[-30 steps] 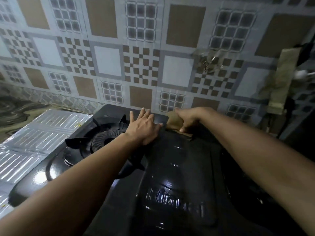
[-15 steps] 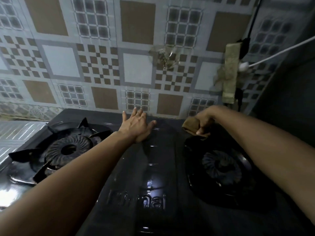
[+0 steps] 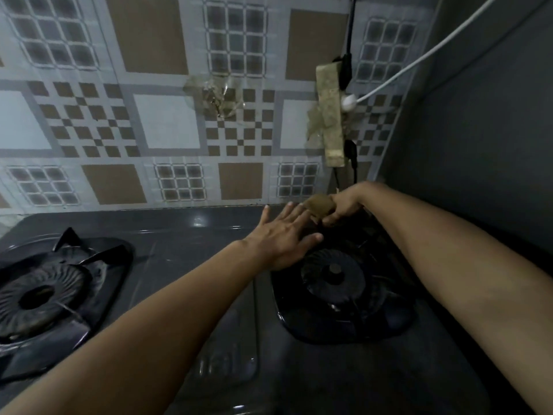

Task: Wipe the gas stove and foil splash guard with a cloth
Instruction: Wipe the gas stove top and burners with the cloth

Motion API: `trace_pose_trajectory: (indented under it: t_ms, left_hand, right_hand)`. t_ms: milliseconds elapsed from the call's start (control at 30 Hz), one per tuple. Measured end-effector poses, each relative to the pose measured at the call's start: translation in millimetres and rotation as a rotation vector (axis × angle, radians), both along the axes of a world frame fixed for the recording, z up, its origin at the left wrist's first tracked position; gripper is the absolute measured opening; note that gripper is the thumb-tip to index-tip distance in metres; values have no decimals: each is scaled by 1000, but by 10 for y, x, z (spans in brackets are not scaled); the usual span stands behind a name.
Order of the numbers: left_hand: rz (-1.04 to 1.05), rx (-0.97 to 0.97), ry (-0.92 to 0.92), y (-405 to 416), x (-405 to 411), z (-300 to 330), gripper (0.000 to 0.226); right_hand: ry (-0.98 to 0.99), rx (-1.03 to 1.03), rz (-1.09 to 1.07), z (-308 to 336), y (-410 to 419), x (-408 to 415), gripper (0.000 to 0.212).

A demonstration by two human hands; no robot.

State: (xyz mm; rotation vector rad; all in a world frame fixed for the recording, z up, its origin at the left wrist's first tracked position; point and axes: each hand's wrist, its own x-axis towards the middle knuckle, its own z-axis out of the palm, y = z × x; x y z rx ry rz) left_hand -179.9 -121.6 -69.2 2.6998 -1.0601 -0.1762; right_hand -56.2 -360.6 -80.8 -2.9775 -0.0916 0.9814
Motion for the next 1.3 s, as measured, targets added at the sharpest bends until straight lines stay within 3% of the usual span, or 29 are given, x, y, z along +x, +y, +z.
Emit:
trace_pose_trajectory:
  t_ms: [67, 100, 133, 267, 533, 733, 833, 900, 1000, 1133, 1300]
  left_hand:
    - [-54, 8, 3, -116, -44, -26, 69]
    - [-75, 23, 8, -167, -60, -42, 70]
    - [-88, 45, 16, -203, -67, -65, 70]
    - [-91, 148, -25, -275, -65, -172, 72]
    - [-70, 178, -63, -283, -57, -249, 74]
    - [-59, 187, -58, -287, -60, -251, 73]
    - [-63, 218, -78, -291, -71, -242, 75]
    - [-53, 221, -76, -301, -83, -221, 75]
    - [-4, 186, -75, -281, -143, -176, 75]
    - [46, 105, -67, -189, -327, -147, 76]
    - [47, 12, -56, -30, -649, -141, 75]
  right_hand:
    - [-39, -58, -83, -94, -210, -21, 136]
    - [-58, -53, -134, -103, -257, -95, 143]
    - [-78, -44, -183, -136, -294, -130, 140]
    - [-208, 65, -372, 47, -69, -607, 89]
    - [-149, 338, -759, 354, -89, -1437, 45]
    - [-277, 565, -1049, 183, -120, -1809, 40]
    - [-220, 638, -1139, 126, -127, -2072, 40]
    - [-190, 679, -1175, 93, -150, -2253, 36]
    - [-128, 652, -1202, 49, -159, -2536, 51]
    - [-159, 607, -1201, -24, -126, -2869, 46]
    - [-249, 432, -940, -33, 38, -3230, 59]
